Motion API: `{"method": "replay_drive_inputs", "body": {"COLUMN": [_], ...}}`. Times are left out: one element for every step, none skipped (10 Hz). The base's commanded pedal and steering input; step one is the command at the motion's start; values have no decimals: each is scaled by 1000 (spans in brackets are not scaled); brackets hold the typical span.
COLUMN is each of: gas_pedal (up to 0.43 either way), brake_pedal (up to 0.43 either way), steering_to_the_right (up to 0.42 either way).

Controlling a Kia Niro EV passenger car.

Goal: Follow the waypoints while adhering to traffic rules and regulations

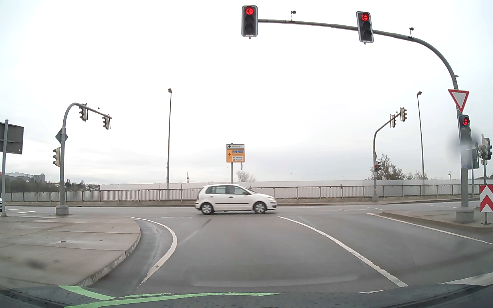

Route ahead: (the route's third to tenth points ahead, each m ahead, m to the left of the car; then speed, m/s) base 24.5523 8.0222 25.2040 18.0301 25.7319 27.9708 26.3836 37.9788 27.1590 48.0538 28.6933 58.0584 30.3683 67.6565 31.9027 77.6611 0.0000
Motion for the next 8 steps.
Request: {"method": "replay_drive_inputs", "body": {"gas_pedal": [0, 0, 0, 0, 0, 0, 0, 0], "brake_pedal": [287, 287, 293, 287, 287, 293, 287, 293], "steering_to_the_right": [-16, -16, -17, -17, -16, -16, -16, -17]}}
